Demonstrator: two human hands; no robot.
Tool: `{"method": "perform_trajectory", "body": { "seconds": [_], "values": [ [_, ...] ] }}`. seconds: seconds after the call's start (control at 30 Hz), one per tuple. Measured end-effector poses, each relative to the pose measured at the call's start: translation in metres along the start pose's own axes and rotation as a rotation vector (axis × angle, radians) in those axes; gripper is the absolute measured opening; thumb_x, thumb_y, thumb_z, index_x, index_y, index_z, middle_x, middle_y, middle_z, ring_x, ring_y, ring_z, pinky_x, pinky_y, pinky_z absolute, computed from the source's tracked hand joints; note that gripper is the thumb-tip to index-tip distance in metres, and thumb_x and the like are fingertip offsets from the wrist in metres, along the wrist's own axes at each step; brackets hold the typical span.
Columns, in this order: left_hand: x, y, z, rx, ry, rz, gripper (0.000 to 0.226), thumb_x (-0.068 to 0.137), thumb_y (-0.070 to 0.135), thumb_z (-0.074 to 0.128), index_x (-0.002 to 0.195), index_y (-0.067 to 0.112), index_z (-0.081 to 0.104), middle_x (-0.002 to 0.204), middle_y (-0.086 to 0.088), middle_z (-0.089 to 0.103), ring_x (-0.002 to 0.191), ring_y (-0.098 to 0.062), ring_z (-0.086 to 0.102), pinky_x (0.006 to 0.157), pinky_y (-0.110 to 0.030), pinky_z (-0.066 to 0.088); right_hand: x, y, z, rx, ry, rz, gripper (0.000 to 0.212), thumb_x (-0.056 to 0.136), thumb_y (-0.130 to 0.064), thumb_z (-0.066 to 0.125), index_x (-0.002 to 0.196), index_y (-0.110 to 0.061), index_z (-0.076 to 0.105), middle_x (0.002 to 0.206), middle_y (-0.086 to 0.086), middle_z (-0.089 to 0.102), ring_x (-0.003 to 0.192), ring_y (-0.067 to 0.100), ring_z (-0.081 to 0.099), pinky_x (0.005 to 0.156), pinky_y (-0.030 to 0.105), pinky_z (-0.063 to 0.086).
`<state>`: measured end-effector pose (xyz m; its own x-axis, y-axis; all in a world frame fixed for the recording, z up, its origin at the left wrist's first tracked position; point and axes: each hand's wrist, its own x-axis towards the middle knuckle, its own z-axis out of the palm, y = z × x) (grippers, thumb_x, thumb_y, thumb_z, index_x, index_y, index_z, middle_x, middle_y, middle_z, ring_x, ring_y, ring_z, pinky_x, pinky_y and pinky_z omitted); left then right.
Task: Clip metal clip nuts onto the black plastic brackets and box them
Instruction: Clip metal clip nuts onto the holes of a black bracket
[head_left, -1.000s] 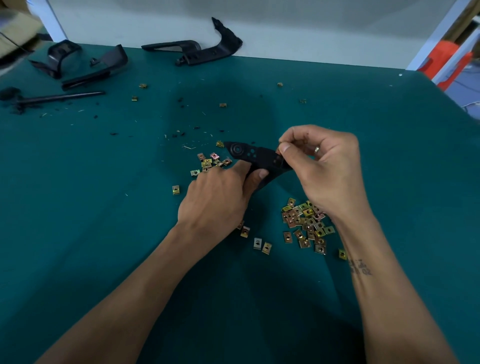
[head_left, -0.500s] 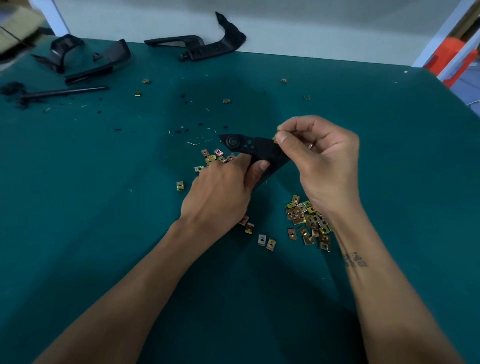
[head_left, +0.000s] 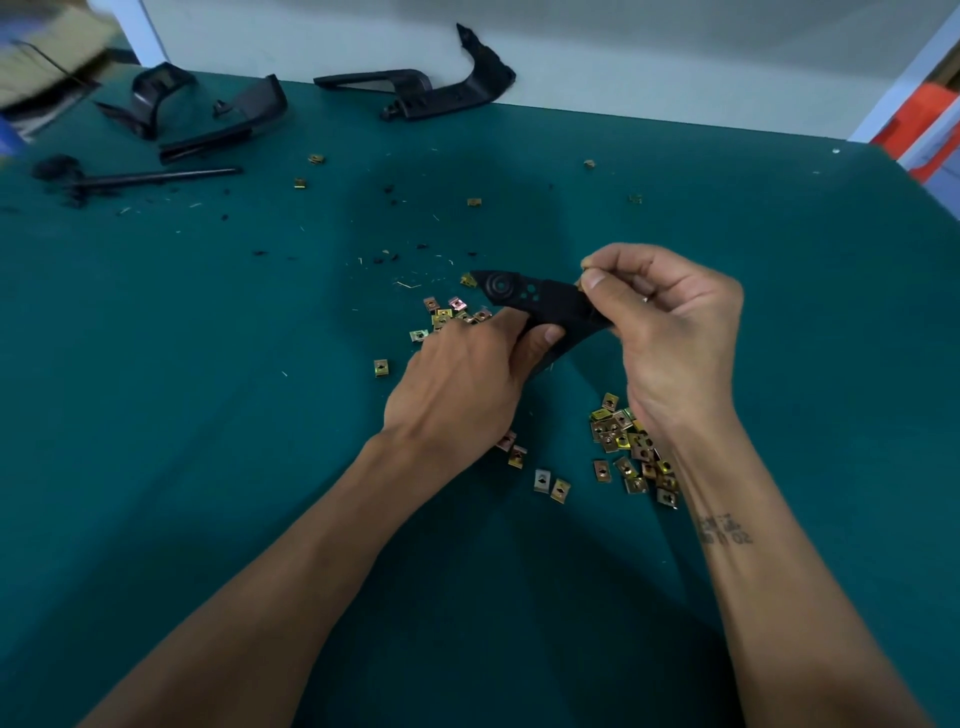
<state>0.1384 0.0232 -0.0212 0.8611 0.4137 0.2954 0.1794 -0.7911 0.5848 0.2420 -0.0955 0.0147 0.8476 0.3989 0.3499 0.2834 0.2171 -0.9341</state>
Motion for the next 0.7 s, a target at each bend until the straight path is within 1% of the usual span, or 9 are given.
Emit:
{"method": "perform_trajectory", "body": {
  "seconds": [0.1, 0.17, 0.27, 0.33, 0.4, 0.5, 0.57, 0.63, 0.7],
  "values": [
    [0.0, 0.0, -0.001, -0.014, 0.002, -0.001, 0.04, 0.1, 0.067, 0.024, 0.079, 0.034, 0.035, 0.066, -0.001, 0.052, 0.062, -0.029, 0.045, 0.059, -0.04, 0.041, -0.001, 0.002, 0.0, 0.034, -0.017, -0.01, 0.02, 0.084, 0.003, 0.071, 0.082, -0.016, 0.078, 0.078, 0.01, 0.077, 0.078, 0.024, 0.076, 0.077, 0.032, 0.057],
    [0.0, 0.001, -0.001, -0.019, 0.006, 0.002, 0.039, 0.101, 0.064, 0.025, 0.084, 0.033, 0.039, 0.067, -0.002, 0.053, 0.062, -0.028, 0.042, 0.059, -0.04, 0.041, 0.0, 0.002, -0.002, 0.023, -0.032, -0.02, 0.021, 0.085, 0.002, 0.071, 0.082, -0.016, 0.079, 0.079, 0.01, 0.077, 0.08, 0.028, 0.077, 0.08, 0.034, 0.058],
    [0.0, 0.001, -0.001, -0.013, 0.01, 0.001, 0.039, 0.103, 0.063, 0.027, 0.083, 0.032, 0.04, 0.07, -0.005, 0.059, 0.062, -0.027, 0.042, 0.06, -0.04, 0.041, 0.002, 0.002, -0.004, -0.03, -0.051, -0.041, 0.023, 0.086, -0.002, 0.071, 0.08, -0.022, 0.08, 0.077, 0.003, 0.077, 0.078, 0.023, 0.074, 0.079, 0.033, 0.056],
    [0.0, 0.001, -0.001, -0.014, 0.007, -0.002, 0.039, 0.103, 0.062, 0.028, 0.082, 0.032, 0.041, 0.07, -0.005, 0.06, 0.062, -0.029, 0.046, 0.059, -0.04, 0.041, 0.002, 0.002, -0.005, -0.064, -0.065, -0.06, 0.024, 0.088, -0.003, 0.069, 0.079, -0.022, 0.08, 0.077, 0.004, 0.077, 0.077, 0.018, 0.07, 0.076, 0.031, 0.055],
    [0.0, 0.0, -0.001, -0.028, 0.007, -0.006, 0.04, 0.105, 0.061, 0.029, 0.078, 0.033, 0.038, 0.067, -0.002, 0.056, 0.06, -0.029, 0.049, 0.058, -0.039, 0.042, 0.0, 0.003, -0.002, -0.068, -0.067, -0.075, 0.024, 0.089, -0.002, 0.067, 0.078, -0.02, 0.079, 0.08, 0.008, 0.077, 0.078, 0.019, 0.07, 0.078, 0.034, 0.056],
    [0.001, 0.0, -0.002, -0.044, 0.016, -0.008, 0.046, 0.104, 0.062, 0.029, 0.068, 0.033, 0.031, 0.061, 0.002, 0.047, 0.055, -0.023, 0.045, 0.055, -0.038, 0.038, -0.002, 0.006, 0.006, 0.072, 0.016, -0.008, 0.026, 0.087, 0.002, 0.069, 0.078, -0.019, 0.08, 0.075, 0.004, 0.074, 0.081, 0.025, 0.07, 0.084, 0.04, 0.056],
    [0.001, 0.002, -0.002, -0.034, 0.023, -0.008, 0.047, 0.103, 0.063, 0.027, 0.067, 0.033, 0.029, 0.06, 0.003, 0.045, 0.055, -0.025, 0.043, 0.054, -0.039, 0.038, -0.003, 0.006, 0.01, 0.166, 0.079, 0.054, 0.022, 0.085, 0.002, 0.07, 0.078, -0.017, 0.08, 0.076, 0.003, 0.074, 0.081, 0.027, 0.07, 0.085, 0.039, 0.056],
    [0.0, 0.003, -0.002, -0.02, 0.025, -0.007, 0.046, 0.102, 0.063, 0.026, 0.067, 0.034, 0.028, 0.059, 0.003, 0.043, 0.056, -0.028, 0.042, 0.055, -0.039, 0.04, -0.004, 0.007, 0.011, 0.174, 0.108, 0.067, 0.02, 0.085, 0.001, 0.07, 0.079, -0.016, 0.08, 0.076, 0.005, 0.074, 0.08, 0.026, 0.07, 0.085, 0.038, 0.056],
    [0.0, 0.003, -0.002, -0.015, 0.024, -0.019, 0.046, 0.102, 0.064, 0.026, 0.067, 0.034, 0.028, 0.059, 0.004, 0.042, 0.057, -0.028, 0.042, 0.055, -0.038, 0.038, -0.003, 0.006, 0.011, 0.17, 0.115, 0.053, 0.02, 0.085, 0.002, 0.068, 0.08, -0.015, 0.078, 0.076, 0.004, 0.073, 0.079, 0.024, 0.07, 0.083, 0.037, 0.057]
  ]
}}
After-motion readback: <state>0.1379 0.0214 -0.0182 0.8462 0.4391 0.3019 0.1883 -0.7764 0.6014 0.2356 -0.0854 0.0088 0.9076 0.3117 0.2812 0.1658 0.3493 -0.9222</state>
